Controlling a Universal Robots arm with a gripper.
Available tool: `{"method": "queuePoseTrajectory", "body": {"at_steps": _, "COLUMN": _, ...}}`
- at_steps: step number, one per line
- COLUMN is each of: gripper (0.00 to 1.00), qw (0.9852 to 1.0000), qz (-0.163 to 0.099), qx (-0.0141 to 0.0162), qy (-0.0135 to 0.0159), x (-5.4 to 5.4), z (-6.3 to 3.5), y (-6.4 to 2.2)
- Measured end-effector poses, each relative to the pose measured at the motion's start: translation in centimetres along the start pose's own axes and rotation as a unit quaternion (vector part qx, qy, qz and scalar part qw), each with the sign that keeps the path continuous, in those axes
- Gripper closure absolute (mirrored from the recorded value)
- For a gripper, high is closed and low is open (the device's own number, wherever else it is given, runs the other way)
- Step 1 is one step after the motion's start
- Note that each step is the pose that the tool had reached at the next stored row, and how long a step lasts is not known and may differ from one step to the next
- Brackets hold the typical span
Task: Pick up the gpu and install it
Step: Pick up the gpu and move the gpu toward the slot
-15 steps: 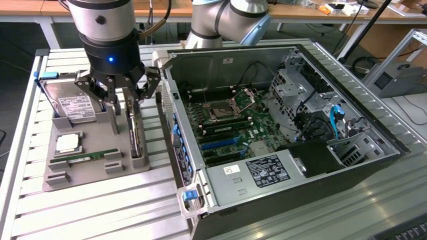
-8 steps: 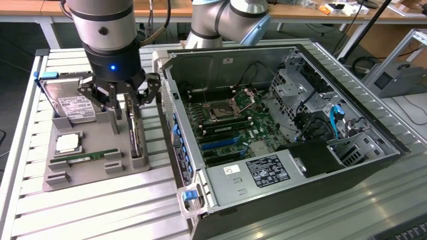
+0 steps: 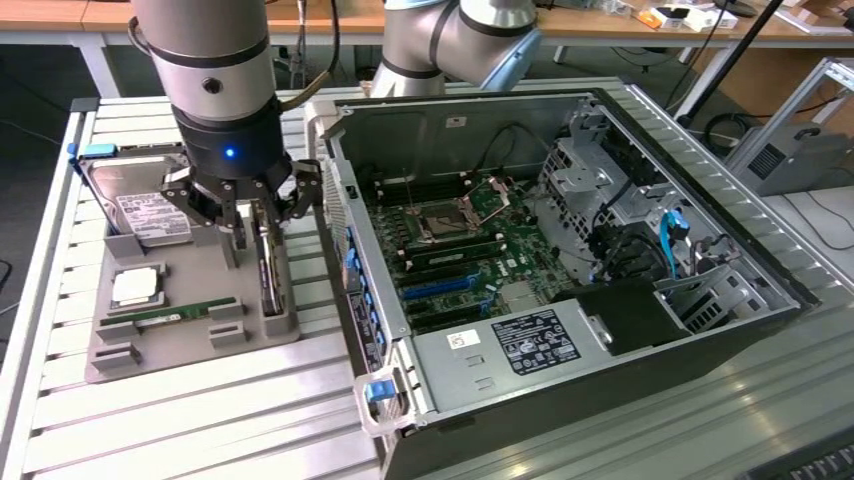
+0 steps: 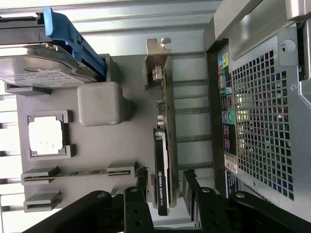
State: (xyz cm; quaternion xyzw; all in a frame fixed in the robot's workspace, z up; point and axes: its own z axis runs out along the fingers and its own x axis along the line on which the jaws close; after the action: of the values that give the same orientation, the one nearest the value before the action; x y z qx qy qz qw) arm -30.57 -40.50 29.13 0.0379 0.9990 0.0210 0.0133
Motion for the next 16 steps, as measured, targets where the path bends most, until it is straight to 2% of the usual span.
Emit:
{"method": "queuePoseTrajectory", "body": {"at_steps": 7, "gripper": 0.58, "qw": 1.0, "qz": 0.0, "qx": 0.0011, "qy": -0.0002, "x": 0.0, "z": 1.73, "y": -0.06}}
{"method": "queuePoseTrajectory", "body": {"at_steps": 10, "gripper": 0.58, "qw": 1.0, "qz": 0.0, "qx": 0.0012, "qy": -0.0001, "x": 0.1, "z": 2.13, "y": -0.08}}
{"method": "queuePoseTrajectory", "body": {"at_steps": 14, "gripper": 0.58, "qw": 1.0, "qz": 0.0, "qx": 0.0012, "qy": -0.0001, "x": 0.1, "z": 2.19, "y": -0.08}}
{"method": "queuePoseTrajectory", "body": {"at_steps": 16, "gripper": 0.58, "qw": 1.0, "qz": 0.001, "qx": 0.0013, "qy": -0.0002, "x": -0.3, "z": 2.29, "y": -0.06}}
